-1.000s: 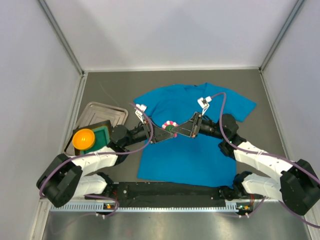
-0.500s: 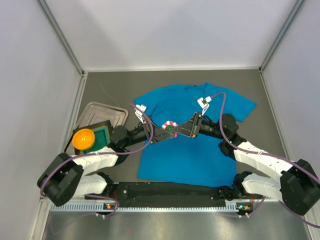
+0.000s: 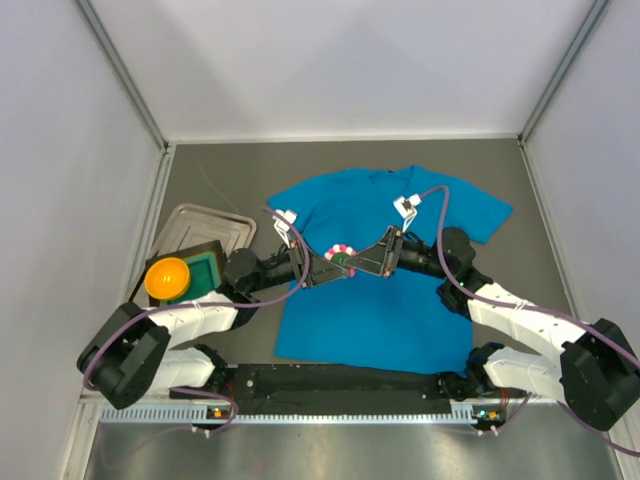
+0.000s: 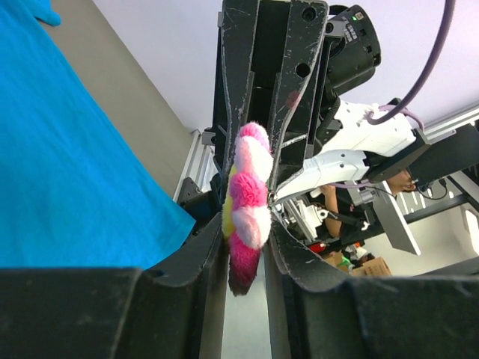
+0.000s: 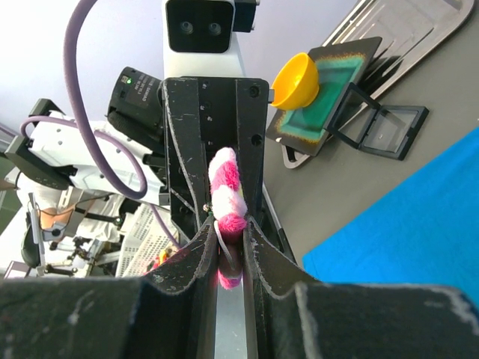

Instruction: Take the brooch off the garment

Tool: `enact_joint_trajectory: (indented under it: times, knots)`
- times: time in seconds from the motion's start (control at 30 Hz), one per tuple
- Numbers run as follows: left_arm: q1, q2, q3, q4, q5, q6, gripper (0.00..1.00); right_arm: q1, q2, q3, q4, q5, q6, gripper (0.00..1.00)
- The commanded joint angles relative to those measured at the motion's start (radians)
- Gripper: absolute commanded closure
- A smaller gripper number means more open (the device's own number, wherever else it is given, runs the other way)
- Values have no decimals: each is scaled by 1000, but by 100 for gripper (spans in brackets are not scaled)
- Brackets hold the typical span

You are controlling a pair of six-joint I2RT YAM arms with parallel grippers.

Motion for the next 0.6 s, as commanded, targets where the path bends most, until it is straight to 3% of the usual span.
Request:
enact_joint_trajectory:
  times: [0.0,0.57]
  knots:
    - [-4,-32,62,-55,34,71,72,13,-17,49,-4,-19,-36,100]
    - [-3,-55,102,-164,59,135,69,13,-16,64,-32,-21,-53,100]
